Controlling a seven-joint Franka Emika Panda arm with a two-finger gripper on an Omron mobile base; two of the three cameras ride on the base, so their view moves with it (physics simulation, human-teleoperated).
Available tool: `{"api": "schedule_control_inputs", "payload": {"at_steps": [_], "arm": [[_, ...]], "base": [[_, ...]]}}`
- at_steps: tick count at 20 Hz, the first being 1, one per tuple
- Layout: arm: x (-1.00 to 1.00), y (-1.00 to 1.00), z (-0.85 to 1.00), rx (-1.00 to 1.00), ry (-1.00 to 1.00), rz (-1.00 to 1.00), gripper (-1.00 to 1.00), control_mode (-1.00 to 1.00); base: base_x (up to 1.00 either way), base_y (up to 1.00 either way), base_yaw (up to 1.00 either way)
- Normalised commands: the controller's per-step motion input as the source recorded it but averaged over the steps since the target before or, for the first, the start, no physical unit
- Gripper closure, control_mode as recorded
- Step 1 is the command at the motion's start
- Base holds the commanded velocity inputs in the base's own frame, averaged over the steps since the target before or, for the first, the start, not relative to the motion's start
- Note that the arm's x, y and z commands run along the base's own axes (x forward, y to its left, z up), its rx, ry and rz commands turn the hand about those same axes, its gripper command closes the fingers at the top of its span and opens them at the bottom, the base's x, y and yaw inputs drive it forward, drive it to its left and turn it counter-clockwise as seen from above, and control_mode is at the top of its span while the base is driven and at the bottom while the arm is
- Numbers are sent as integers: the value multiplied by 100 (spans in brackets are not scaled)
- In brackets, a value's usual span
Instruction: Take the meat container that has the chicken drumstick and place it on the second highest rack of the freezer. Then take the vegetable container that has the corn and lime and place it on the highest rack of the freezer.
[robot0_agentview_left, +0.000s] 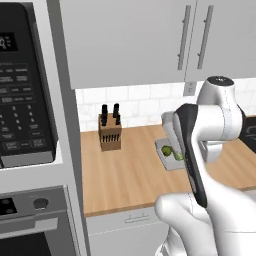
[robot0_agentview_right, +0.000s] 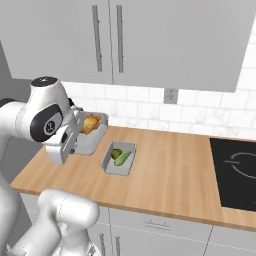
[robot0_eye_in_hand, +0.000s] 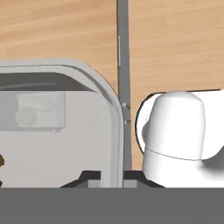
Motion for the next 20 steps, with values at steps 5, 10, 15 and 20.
{"api": "schedule_control_inputs", "payload": {"at_steps": [5, 10, 15, 20], "arm": [[0, 0, 23, 0, 0, 0, 100, -100], [0, 0, 13, 0, 0, 0, 100, -100], [-7, 0, 1, 0, 0, 0, 100, 100], [0, 0, 0, 0, 0, 0, 100, 100]], "base": [[0, 0, 0], [0, 0, 0], [-22, -1, 0], [-91, -29, 1]]}}
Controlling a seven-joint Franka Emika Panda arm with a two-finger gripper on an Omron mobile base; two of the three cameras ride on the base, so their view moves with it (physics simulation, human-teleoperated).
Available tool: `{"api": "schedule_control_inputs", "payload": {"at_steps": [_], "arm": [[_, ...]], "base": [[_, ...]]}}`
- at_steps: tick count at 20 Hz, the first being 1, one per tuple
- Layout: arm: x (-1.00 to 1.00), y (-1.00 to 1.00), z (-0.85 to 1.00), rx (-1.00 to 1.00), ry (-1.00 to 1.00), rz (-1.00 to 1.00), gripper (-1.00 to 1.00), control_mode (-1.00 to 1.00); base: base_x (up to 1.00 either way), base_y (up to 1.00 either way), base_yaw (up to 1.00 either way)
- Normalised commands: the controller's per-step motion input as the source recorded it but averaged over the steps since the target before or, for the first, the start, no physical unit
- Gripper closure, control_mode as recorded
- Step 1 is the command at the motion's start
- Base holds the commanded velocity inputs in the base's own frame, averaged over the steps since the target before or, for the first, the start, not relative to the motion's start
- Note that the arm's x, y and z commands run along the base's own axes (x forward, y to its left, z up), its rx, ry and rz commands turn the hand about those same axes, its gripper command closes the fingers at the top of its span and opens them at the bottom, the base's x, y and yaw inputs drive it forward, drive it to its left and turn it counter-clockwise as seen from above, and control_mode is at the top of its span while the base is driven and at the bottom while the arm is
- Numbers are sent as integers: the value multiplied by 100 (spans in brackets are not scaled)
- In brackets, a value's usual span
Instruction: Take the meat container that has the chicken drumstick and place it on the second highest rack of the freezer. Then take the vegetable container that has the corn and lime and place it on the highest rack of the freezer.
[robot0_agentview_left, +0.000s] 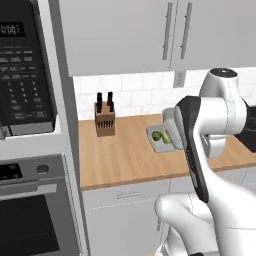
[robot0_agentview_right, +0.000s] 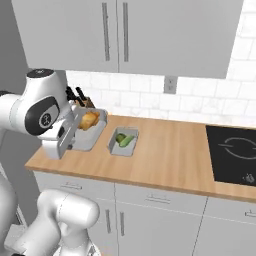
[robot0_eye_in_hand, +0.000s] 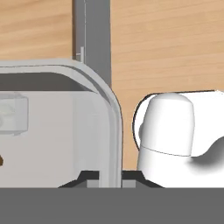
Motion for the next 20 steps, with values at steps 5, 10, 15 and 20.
{"api": "schedule_control_inputs", "payload": {"at_steps": [5, 10, 15, 20], "arm": [[0, 0, 0, 0, 0, 0, 100, 100], [0, 0, 0, 0, 0, 0, 100, 100], [0, 0, 0, 0, 0, 0, 100, 100], [0, 0, 0, 0, 0, 0, 100, 100]], "base": [[-51, -40, 11], [-25, -20, 43], [-46, 0, 60], [-40, 8, 57]]}}
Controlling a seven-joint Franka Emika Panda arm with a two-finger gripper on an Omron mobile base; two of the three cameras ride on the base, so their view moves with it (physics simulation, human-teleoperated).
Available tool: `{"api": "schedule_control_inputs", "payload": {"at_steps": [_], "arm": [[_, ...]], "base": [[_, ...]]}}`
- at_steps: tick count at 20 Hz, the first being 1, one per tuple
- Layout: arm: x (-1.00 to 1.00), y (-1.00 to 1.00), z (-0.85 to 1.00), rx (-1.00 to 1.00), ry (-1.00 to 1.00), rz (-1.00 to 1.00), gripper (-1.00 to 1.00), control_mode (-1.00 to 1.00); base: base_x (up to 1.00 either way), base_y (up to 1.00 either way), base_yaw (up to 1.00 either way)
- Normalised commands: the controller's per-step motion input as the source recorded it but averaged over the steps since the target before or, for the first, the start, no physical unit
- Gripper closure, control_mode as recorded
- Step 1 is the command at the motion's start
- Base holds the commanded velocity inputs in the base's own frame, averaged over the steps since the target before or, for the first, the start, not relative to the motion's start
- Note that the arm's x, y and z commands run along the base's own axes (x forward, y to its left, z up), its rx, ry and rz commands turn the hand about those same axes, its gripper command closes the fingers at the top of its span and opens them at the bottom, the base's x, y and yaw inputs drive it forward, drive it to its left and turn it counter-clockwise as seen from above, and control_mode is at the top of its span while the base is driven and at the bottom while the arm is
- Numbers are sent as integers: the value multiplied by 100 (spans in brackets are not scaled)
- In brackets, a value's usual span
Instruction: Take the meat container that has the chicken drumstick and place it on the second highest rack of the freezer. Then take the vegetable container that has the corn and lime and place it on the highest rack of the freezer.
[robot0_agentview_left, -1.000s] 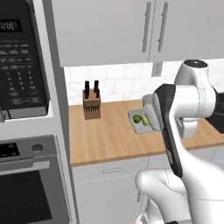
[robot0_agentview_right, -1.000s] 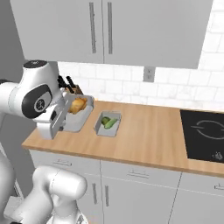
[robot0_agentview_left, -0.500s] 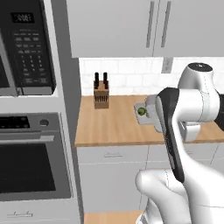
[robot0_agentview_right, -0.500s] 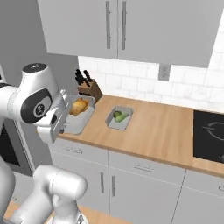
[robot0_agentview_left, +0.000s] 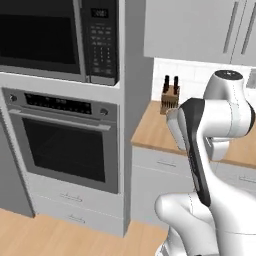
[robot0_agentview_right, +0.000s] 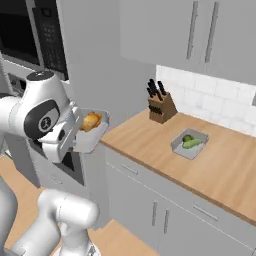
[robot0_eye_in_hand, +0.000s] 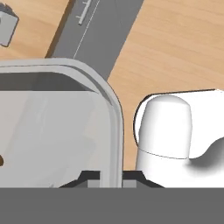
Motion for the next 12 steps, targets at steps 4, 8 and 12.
{"api": "schedule_control_inputs", "payload": {"at_steps": [4, 8, 12], "arm": [[0, 0, 0, 0, 0, 0, 100, 100], [0, 0, 0, 0, 0, 0, 100, 100], [0, 0, 0, 0, 0, 0, 100, 100]], "base": [[-15, 23, 57], [-1, 36, 55], [0, 46, 48]]}}
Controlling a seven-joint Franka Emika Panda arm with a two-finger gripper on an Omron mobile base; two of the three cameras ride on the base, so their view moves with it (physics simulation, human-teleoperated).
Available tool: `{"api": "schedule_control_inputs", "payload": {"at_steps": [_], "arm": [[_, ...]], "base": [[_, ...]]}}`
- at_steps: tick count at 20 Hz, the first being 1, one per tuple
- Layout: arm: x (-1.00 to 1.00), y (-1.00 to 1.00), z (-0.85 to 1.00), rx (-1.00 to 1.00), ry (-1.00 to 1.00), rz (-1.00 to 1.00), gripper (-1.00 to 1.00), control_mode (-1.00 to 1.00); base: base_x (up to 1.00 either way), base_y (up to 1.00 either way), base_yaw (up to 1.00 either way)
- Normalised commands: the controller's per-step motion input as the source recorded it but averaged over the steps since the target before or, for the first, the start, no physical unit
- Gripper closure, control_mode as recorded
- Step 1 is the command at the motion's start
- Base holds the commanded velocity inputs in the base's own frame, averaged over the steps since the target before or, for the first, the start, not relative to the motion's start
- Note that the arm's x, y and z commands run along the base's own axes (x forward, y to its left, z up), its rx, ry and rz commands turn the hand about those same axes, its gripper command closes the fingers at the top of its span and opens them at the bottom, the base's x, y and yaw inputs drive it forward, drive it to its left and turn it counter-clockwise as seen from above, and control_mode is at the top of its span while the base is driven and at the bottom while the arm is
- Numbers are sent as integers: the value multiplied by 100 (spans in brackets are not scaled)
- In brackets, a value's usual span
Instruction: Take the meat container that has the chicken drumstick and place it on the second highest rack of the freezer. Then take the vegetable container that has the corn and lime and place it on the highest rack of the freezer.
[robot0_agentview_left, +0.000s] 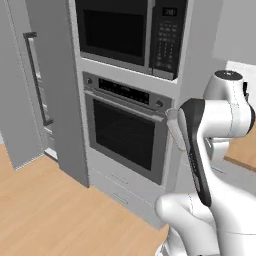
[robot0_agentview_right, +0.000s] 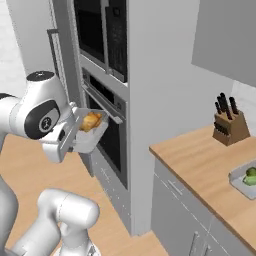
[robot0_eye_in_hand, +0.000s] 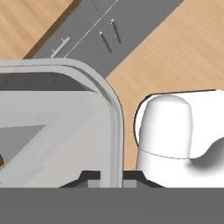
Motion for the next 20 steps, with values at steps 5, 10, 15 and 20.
{"api": "schedule_control_inputs", "payload": {"at_steps": [5, 10, 15, 20], "arm": [[0, 0, 0, 0, 0, 0, 100, 100], [0, 0, 0, 0, 0, 0, 100, 100], [0, 0, 0, 0, 0, 0, 100, 100], [0, 0, 0, 0, 0, 0, 100, 100]], "base": [[2, 51, 26], [19, 35, 32], [35, 17, 45], [59, 15, 23]]}}
